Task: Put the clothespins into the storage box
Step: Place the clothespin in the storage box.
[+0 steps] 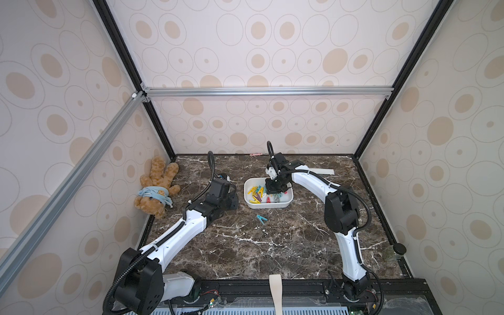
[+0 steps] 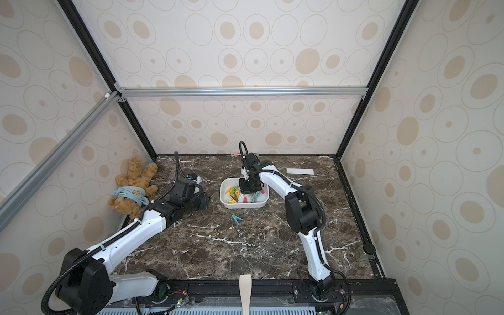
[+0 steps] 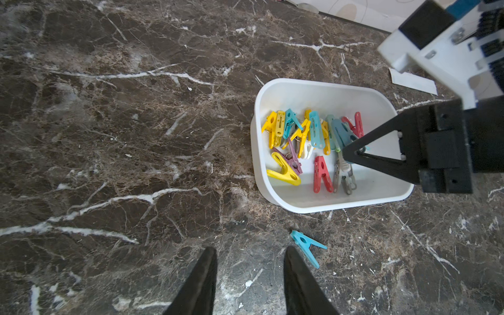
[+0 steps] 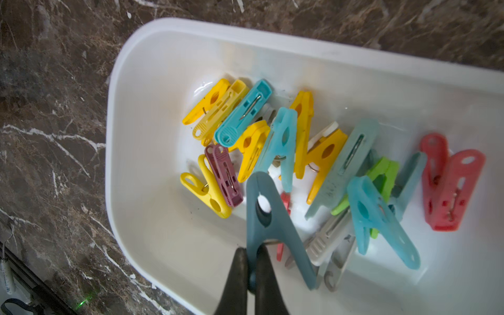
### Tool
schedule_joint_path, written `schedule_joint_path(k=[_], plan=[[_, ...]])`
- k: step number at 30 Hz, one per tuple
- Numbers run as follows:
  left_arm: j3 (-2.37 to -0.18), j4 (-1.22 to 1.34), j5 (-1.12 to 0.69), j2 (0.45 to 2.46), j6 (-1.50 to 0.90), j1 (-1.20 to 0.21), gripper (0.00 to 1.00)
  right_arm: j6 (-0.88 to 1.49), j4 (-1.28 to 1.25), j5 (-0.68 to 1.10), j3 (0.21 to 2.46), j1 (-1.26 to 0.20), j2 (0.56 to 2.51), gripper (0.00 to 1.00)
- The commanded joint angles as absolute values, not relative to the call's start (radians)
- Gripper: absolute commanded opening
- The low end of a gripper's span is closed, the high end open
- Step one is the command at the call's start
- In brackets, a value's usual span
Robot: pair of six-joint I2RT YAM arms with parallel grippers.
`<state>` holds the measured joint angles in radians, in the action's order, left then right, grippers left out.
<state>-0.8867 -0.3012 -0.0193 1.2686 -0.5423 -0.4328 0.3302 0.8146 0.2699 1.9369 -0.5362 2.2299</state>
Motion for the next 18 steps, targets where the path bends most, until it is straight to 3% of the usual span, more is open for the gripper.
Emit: schedule_joint_path(k=[1, 7, 12, 18], plan=[[-0.915, -0.331, -0.022, 1.261, -0.548, -0.429, 0.41, 0.350, 0.799, 0.288, 1.971, -0.524, 2.263, 0.00], [-0.923, -0.336, -0.034, 1.270, -0.546, -0.428, 0.47, 0.357, 0.782, 0.307, 1.976, -0.512, 2.276, 0.05], [-0.942, -0.349, -0.055, 1.294, -0.537, -0.428, 0.51, 0.349, 0.794, 0.311, 1.980, -0.511, 2.259, 0.20], [-0.957, -0.357, -0.119, 1.333, -0.531, -0.431, 0.54, 0.318, 0.806, 0.308, 1.946, -0.512, 2.188, 0.22]])
